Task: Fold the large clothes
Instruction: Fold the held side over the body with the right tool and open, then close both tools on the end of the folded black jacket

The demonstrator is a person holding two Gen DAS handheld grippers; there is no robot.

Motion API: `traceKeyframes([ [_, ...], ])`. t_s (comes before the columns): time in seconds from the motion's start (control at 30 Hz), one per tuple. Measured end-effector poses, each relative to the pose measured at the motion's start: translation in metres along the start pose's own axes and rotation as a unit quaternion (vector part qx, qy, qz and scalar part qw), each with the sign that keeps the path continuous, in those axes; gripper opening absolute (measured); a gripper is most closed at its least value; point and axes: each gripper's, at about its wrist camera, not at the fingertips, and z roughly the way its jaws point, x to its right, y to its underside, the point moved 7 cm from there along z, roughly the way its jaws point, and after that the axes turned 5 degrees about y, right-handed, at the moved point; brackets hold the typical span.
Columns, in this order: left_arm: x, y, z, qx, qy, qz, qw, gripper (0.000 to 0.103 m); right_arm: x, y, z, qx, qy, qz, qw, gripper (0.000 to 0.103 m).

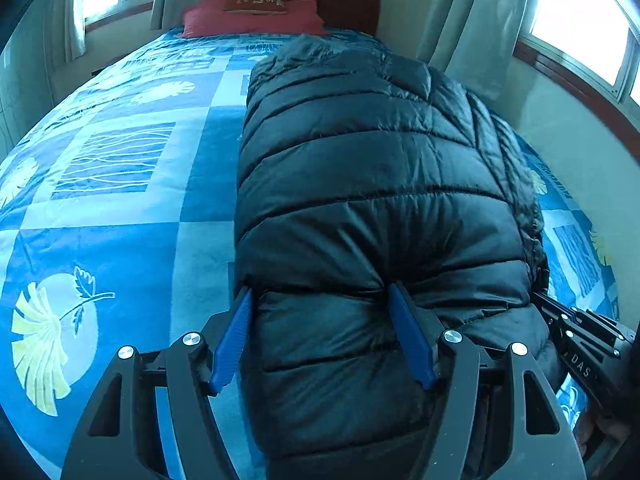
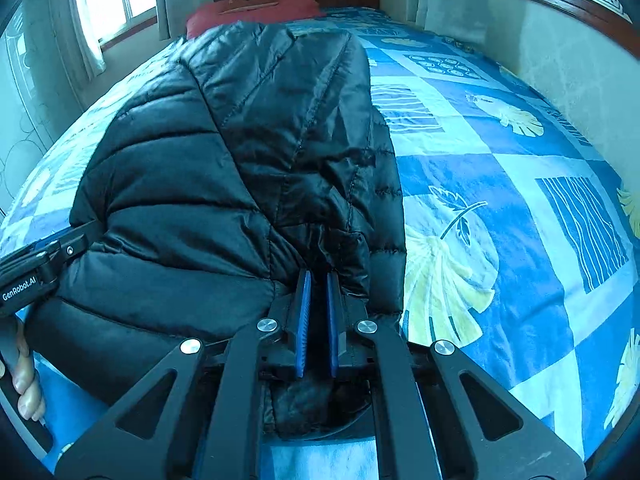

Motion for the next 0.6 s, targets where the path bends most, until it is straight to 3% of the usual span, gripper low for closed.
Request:
traceKeyframes([
  [0.13,-0.008,-0.008,-0.027,0.016,-0.001,0.0,0.9999,0.066,0.002,-0.013,-0.025,-0.001,-0.011,0.012,1.0,0.012],
  [0.27,-0.02,-0.036,-0.051,0.061,-0.008,-0.007,0.9981,0.067,-0.006,-0.047,-0.053,0.035,-0.014,0.004,0.999,0.02],
  [0.33,-0.024,-0.052,-0.047,0.065,-0.009,-0.012,0.9978,0.067,-0.016,-0.074,-0.056,0.054,-0.039,0.004,0.998,0.022],
  [0.47,-0.022,-0.085,-0.025,0.066,-0.005,-0.014,0.9977,0.067,-0.032,-0.123,-0.029,0.068,-0.06,0.006,0.996,0.022],
  [0.6,-0.019,-0.096,0.01,0.044,-0.017,0.003,0.9989,0.067,-0.039,-0.138,0.012,0.047,-0.045,-0.011,0.998,0.022],
])
